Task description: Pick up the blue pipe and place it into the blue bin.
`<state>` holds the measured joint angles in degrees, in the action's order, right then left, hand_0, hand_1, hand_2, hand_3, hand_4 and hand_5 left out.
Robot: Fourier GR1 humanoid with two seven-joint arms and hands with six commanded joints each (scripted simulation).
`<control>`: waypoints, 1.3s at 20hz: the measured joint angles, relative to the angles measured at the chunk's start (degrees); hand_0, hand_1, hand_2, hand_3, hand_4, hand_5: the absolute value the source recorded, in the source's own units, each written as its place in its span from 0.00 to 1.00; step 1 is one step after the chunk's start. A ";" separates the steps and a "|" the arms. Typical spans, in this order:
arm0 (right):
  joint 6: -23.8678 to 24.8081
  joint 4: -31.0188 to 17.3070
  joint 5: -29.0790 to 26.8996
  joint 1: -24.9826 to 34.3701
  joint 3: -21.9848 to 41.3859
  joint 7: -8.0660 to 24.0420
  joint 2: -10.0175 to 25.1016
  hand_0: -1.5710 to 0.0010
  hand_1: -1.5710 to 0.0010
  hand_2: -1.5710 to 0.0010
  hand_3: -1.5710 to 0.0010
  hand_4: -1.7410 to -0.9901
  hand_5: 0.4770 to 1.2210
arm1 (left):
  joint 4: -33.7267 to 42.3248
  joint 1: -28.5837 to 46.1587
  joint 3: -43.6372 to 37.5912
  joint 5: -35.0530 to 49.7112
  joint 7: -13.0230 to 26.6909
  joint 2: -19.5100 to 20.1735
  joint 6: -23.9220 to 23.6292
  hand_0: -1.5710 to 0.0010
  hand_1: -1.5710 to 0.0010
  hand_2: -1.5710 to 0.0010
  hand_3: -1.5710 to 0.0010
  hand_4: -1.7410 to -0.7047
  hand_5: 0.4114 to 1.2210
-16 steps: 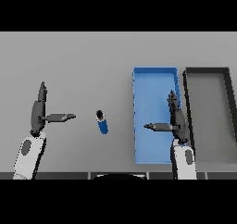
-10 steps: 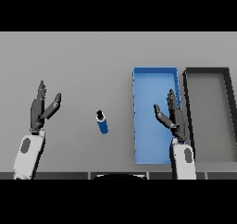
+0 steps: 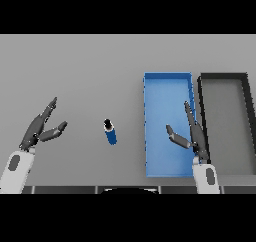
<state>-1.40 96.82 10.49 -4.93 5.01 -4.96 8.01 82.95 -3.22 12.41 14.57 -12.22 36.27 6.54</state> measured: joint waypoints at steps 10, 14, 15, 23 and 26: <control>-0.23 0.12 0.02 0.46 0.25 0.48 -0.15 1.00 1.00 1.00 1.00 0.73 0.19 | 8.84 2.65 12.09 -5.15 7.65 -2.21 6.00 1.00 1.00 1.00 1.00 0.58 0.05; -0.64 0.24 0.00 -0.07 0.52 -0.03 -0.21 1.00 1.00 1.00 1.00 0.70 0.20 | 7.90 0.30 14.35 -6.54 8.30 -5.96 5.76 1.00 1.00 1.00 1.00 0.57 0.05; -0.26 -0.11 -0.13 0.35 0.34 0.50 -0.62 1.00 1.00 1.00 1.00 0.70 0.20 | 6.85 0.23 15.48 -7.46 8.18 -7.52 5.69 1.00 1.00 1.00 1.00 0.57 0.05; 0.08 -0.12 0.04 0.19 0.00 0.85 -0.51 1.00 1.00 1.00 1.00 0.70 0.22 | -0.86 -4.95 17.39 -10.62 5.70 -15.78 3.71 1.00 1.00 1.00 1.00 0.62 0.05; -0.37 0.18 -0.36 -0.11 -0.08 0.05 -0.30 1.00 1.00 1.00 1.00 0.69 0.23 | -3.42 -6.87 18.57 -14.07 8.00 -17.92 1.12 1.00 1.00 1.00 1.00 0.67 0.01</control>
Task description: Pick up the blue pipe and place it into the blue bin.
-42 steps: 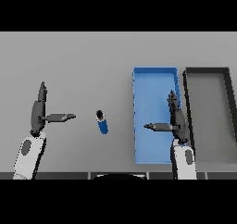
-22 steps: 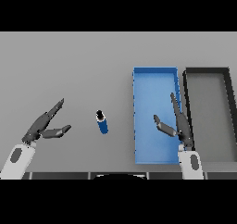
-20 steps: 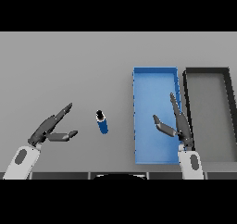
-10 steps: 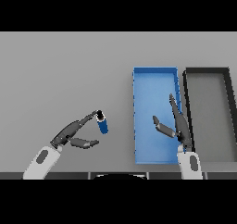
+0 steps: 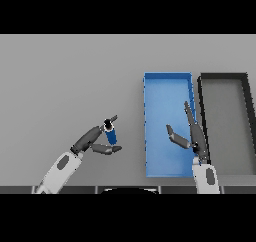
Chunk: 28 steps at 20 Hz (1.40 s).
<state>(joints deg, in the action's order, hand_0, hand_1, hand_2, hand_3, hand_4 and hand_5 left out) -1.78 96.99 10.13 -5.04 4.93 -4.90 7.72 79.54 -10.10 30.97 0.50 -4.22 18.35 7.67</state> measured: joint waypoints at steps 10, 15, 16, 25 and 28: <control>0.08 1.20 0.18 -1.27 -0.17 -0.80 0.54 1.00 1.00 1.00 1.00 0.69 0.24 | -5.06 -1.26 -1.93 5.89 -5.87 -7.20 1.82 0.62 0.52 0.45 0.42 0.29 0.62; -0.38 -0.78 -0.32 -0.64 -0.42 -0.45 0.37 1.00 1.00 1.00 1.00 0.69 0.23 | -3.80 -0.58 -0.57 4.33 -4.93 -8.25 0.51 0.20 0.17 0.15 0.15 0.20 0.87; -0.27 -0.73 -0.22 -0.28 -0.20 -0.40 0.06 1.00 1.00 1.00 1.00 0.69 0.23 | -3.32 -0.24 -0.03 3.64 -5.20 -8.37 0.20 0.16 0.14 0.12 0.12 0.22 0.90; 0.11 -0.74 -0.24 0.87 -0.86 0.52 0.55 1.00 1.00 1.00 1.00 0.70 0.22 | 4.29 -1.57 -1.79 2.55 -6.91 -11.21 -0.51 0.02 0.02 0.02 0.02 0.26 0.99; 0.05 -0.92 0.41 0.21 -0.56 -0.68 0.73 1.00 1.00 1.00 1.00 0.74 0.22 | 7.61 -3.22 -2.32 3.46 -4.81 -11.34 1.42 0.01 0.01 0.01 0.01 0.27 0.99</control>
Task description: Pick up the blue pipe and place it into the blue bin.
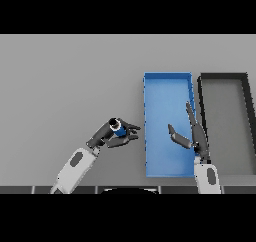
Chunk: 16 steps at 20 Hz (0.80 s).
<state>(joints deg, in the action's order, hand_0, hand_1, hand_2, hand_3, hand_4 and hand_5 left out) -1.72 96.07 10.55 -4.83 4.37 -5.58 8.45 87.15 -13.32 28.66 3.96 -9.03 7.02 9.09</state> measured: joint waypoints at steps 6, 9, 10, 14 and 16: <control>0.07 0.25 0.38 -0.19 0.03 -0.05 0.26 1.00 1.00 1.00 1.00 0.79 0.22 | 3.61 -1.11 0.30 -1.43 4.14 -1.22 2.00 0.00 0.00 0.00 0.00 0.26 1.00; 3.78 3.68 3.32 -4.16 1.19 -0.99 -2.05 1.00 1.00 1.00 1.00 0.80 0.22 | 3.46 -0.41 -0.22 -2.26 4.63 -1.47 2.73 0.00 0.00 0.00 0.00 0.27 1.00; 6.44 6.06 5.62 -7.81 2.29 -1.52 -4.07 1.00 1.00 1.00 1.00 0.80 0.22 | 2.79 -0.58 -0.34 -2.61 4.42 -1.92 3.05 0.00 0.00 0.00 0.00 0.27 1.00; 17.83 14.38 16.36 -24.83 8.41 -3.62 -14.00 1.00 1.00 1.00 1.00 0.74 0.22 | 3.44 0.67 -0.46 -4.04 4.38 -2.75 3.42 0.00 0.00 0.00 0.00 0.26 1.00; 19.08 18.08 18.18 -27.53 9.74 -3.75 -15.15 1.00 1.00 0.97 1.00 0.73 0.23 | 3.28 0.17 -1.23 -3.91 4.34 -2.95 4.38 0.00 0.00 0.00 0.00 0.26 1.00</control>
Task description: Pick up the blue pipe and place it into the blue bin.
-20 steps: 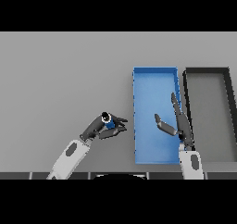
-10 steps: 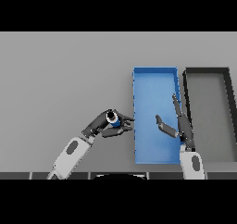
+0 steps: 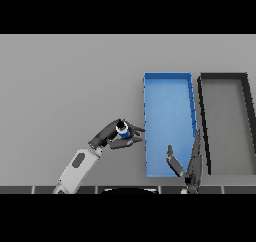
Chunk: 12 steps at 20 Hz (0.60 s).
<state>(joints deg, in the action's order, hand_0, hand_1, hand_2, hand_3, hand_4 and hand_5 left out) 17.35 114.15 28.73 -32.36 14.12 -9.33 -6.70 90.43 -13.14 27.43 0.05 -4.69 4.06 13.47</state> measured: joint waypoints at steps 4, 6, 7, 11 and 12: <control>-11.56 6.19 -12.26 0.18 1.69 2.07 2.96 1.00 0.98 0.92 1.00 0.70 0.17 | 0.41 0.58 -0.45 -0.49 0.10 -0.82 1.55 0.00 0.00 0.00 0.00 0.26 1.00; -17.61 7.00 -15.06 3.39 2.41 9.05 5.27 1.00 0.99 0.92 1.00 0.68 0.15 | 0.77 0.65 -0.57 -0.86 0.63 -1.53 2.00 0.00 0.00 0.00 0.00 0.26 1.00; -19.99 8.35 -15.56 5.47 3.40 11.82 6.07 1.00 0.99 0.93 1.00 0.67 0.13 | 1.00 0.52 -0.89 -0.89 0.81 -1.49 2.43 0.00 0.00 0.00 0.00 0.26 1.00; -25.43 11.65 -17.11 16.50 4.56 22.86 8.18 1.00 1.00 0.94 1.00 0.63 0.11 | 0.84 0.33 -1.56 -2.10 2.04 -2.36 3.12 0.00 0.00 0.00 0.00 0.26 1.00; -26.58 12.21 -16.24 18.97 5.54 25.72 8.94 1.00 1.00 0.95 1.00 0.61 0.11 | 1.00 0.43 -1.63 -2.36 2.16 -2.54 3.39 0.00 0.00 0.00 0.00 0.26 1.00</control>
<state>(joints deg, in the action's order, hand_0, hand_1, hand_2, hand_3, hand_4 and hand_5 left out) -9.22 126.35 12.49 -13.39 19.66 16.39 2.24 91.43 -12.71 25.80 -2.31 -2.53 1.52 16.86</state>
